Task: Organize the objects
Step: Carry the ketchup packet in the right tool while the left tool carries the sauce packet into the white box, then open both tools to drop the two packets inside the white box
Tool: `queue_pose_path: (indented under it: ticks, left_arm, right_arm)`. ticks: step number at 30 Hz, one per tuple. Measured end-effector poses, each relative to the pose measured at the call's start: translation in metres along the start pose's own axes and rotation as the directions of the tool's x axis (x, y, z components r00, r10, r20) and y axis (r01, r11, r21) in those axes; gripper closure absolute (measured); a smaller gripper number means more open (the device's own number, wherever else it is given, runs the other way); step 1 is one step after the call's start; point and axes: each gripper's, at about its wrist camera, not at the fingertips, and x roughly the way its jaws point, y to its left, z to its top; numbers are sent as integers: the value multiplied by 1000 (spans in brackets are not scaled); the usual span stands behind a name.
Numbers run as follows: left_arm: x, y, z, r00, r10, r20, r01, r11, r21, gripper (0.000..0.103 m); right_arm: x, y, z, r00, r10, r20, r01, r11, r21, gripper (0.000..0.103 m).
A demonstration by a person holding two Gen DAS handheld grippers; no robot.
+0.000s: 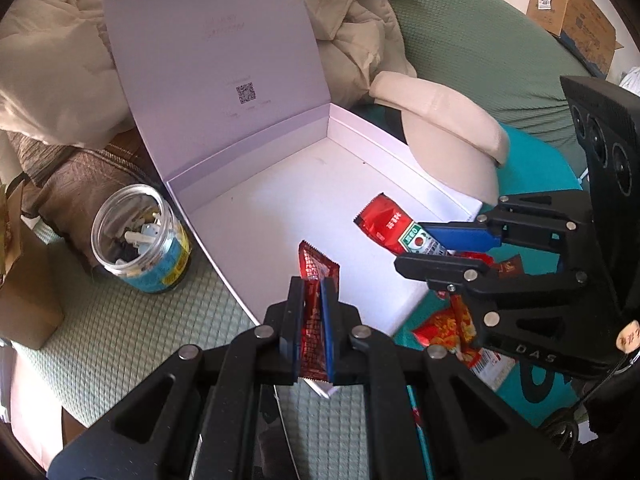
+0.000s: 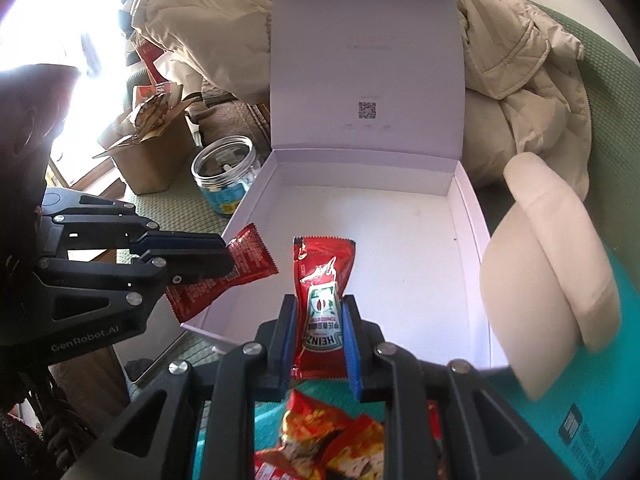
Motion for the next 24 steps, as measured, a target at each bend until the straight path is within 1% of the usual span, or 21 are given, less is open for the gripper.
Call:
queue_pose_path:
  ticks: [4,7,9,16,24]
  left_arm:
    - [9,6,9,1000,0,0,0,1000,2,95]
    - [19,12,15,1000,-13,-7,13,1000,-11,95]
    - [25,14,18,1000,-7,-7,7,1000,-8,95]
    - [44,21,33,1000,0,-10,0,1000,-16,95]
    - [61,20,47,1000,7,-2,-7,1000,8,95]
  right_arm:
    - [10,-5,8,1000,2,-4,-2,1000,-7,82]
    - [18,-10,14,1000,15,-3,-15,1000,-6,82]
    - [24,-13,19,1000,13,-3,-13,1000,-5,82]
    - [42,-24,32,1000,-11,-6,11,1000,-11,82]
    - [54,-37,44,998,-55,-12,54,998,-22,82]
